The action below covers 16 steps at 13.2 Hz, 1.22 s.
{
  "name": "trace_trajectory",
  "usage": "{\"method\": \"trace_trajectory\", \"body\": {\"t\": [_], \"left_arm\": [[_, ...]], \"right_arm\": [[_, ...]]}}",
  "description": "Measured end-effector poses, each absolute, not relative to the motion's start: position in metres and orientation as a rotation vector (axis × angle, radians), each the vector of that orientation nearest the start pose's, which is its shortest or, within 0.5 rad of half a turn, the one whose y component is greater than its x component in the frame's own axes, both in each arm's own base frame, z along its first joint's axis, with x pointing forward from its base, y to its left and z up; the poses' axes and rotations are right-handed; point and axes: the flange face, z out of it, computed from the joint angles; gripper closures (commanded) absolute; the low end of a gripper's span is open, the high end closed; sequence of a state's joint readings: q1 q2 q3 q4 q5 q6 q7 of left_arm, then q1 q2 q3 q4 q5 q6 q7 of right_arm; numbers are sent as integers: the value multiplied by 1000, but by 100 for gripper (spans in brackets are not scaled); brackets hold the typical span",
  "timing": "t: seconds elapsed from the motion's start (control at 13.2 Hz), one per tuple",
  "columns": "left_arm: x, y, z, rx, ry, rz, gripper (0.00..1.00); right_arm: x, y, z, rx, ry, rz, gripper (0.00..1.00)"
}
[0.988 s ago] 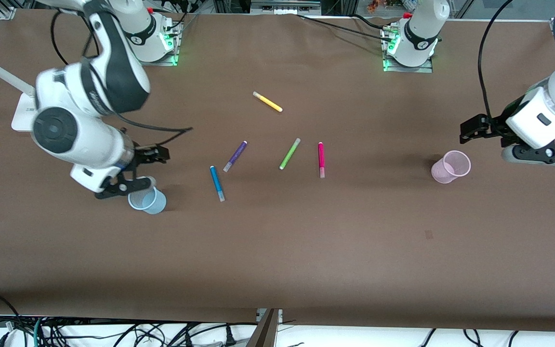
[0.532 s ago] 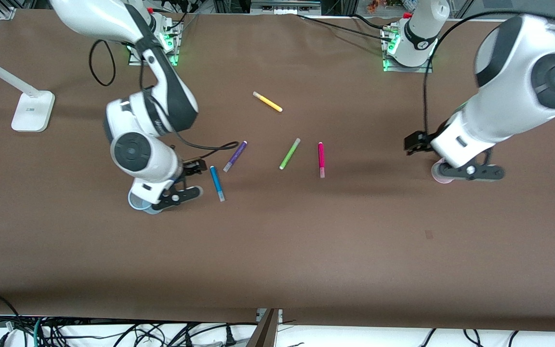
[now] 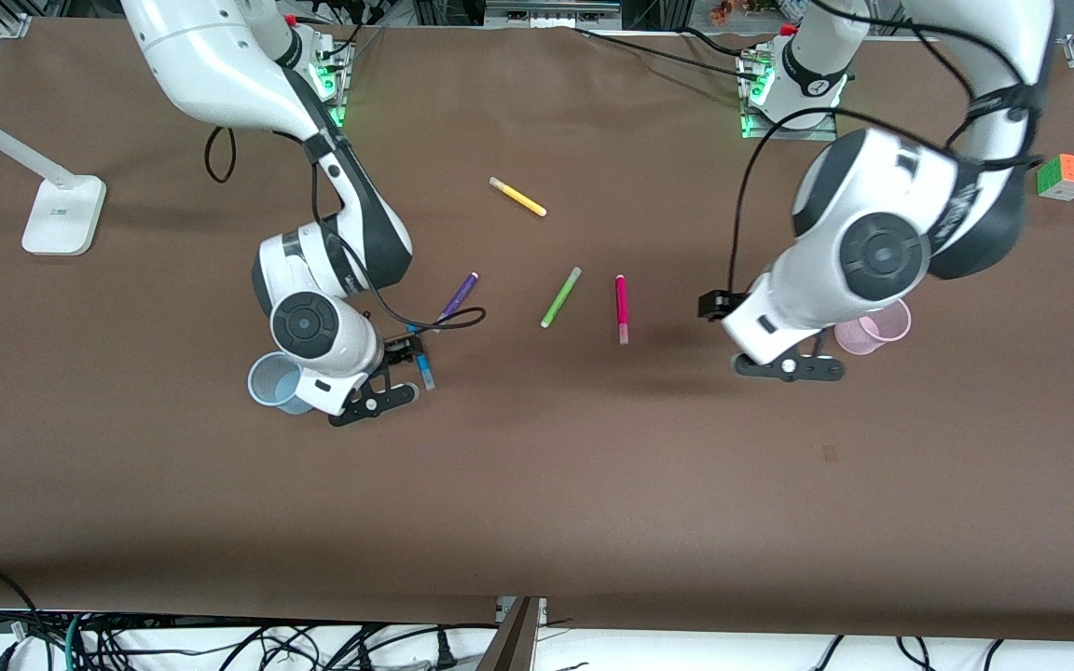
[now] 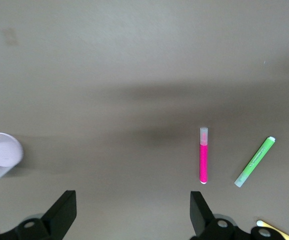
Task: Place pink and blue markers in matching cups
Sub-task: 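Reach the right gripper to the blue marker while the left gripper reaches the pink marker, then grasp the blue marker with the right gripper while the left gripper grasps pink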
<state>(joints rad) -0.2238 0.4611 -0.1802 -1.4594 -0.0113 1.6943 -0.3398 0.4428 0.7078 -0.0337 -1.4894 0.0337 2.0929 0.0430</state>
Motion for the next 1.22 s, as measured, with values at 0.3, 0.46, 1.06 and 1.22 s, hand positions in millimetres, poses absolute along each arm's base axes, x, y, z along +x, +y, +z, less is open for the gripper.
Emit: {"method": "trace_trajectory", "body": {"t": [0.3, 0.46, 1.06, 1.22], "left_arm": [[616, -290, 336, -3127, 89, 383, 0], [612, -307, 306, -3140, 71, 352, 0], [566, -331, 223, -3146, 21, 321, 0], [553, -339, 209, -3163, -9, 278, 0]], "right_arm": [[648, 291, 217, -3089, -545, 91, 0], [643, 299, 208, -3070, -538, 110, 0], [636, 315, 185, -3062, -570, 99, 10], [635, 316, 181, -3061, -573, 93, 30]]}}
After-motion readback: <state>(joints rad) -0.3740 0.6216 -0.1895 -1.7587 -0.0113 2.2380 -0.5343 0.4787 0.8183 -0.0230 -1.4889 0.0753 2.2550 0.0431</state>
